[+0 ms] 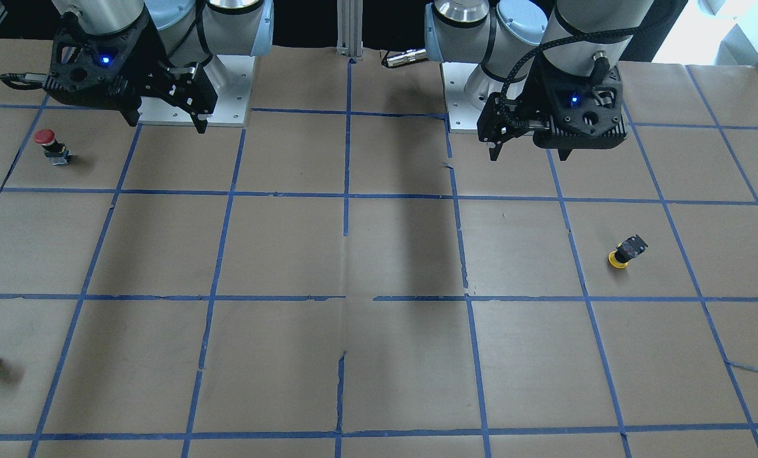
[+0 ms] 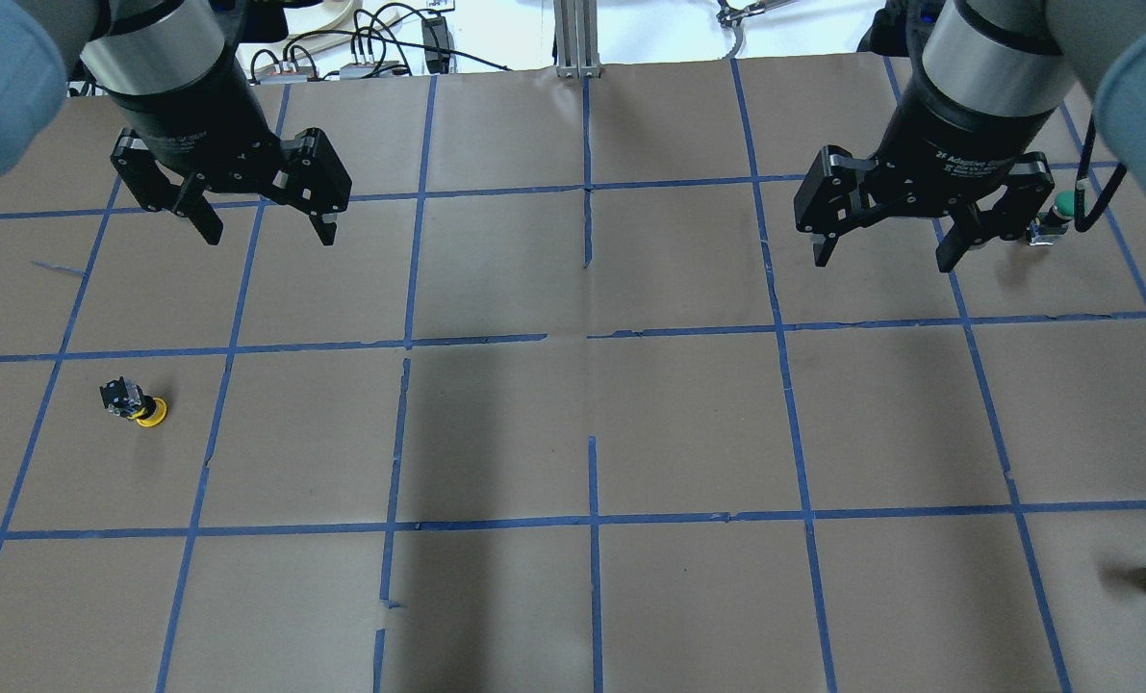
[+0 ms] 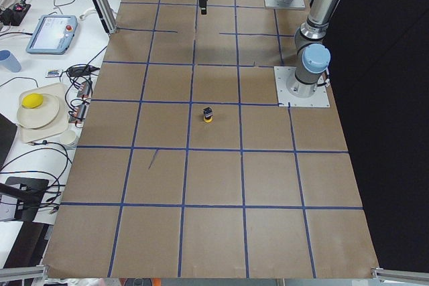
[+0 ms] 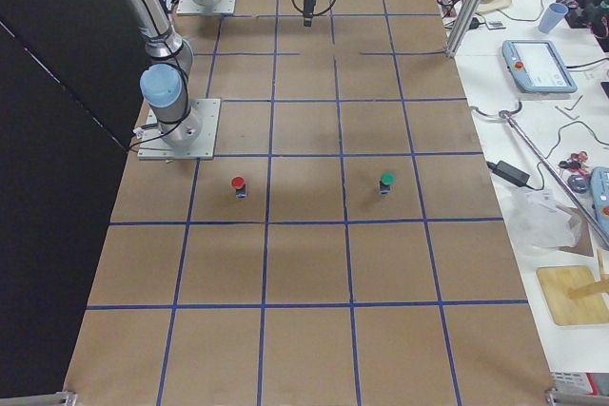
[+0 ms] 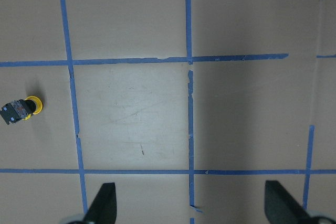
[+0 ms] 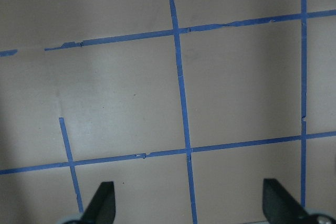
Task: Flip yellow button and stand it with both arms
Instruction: 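Move the left gripper down toward the yellow button lying on its side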
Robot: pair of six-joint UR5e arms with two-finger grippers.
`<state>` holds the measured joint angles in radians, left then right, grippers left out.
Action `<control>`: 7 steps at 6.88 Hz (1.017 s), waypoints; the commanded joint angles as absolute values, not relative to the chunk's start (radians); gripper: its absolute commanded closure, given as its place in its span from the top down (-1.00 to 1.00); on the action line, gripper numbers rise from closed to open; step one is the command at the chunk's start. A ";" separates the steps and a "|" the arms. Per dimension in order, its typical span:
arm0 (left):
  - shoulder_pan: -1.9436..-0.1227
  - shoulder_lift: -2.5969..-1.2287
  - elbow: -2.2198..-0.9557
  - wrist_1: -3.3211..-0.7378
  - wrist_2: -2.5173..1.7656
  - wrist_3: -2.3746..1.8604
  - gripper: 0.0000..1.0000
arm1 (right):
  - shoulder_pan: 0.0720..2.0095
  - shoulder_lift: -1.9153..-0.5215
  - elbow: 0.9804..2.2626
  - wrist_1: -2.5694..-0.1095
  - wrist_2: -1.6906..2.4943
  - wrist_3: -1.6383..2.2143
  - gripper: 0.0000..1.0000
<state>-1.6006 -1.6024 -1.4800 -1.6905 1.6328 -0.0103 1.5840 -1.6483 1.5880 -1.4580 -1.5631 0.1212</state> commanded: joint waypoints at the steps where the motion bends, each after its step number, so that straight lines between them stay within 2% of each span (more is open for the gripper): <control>1: -1.600 -1.598 -1.499 -1.686 1.588 -0.002 0.99 | 1.585 -1.648 1.589 -1.459 -1.563 0.121 1.00; 3: -1.576 -1.597 -1.531 -1.683 1.603 0.207 0.99 | 1.585 -1.647 1.589 -1.457 -1.563 0.121 1.00; 5: -1.415 -1.598 -1.557 -1.687 1.609 0.505 0.99 | 1.585 -1.647 1.589 -1.456 -1.565 0.120 1.00; 7: -1.301 -1.594 -1.652 -1.607 1.679 0.716 0.99 | 1.585 -1.647 1.589 -1.454 -1.565 0.121 1.00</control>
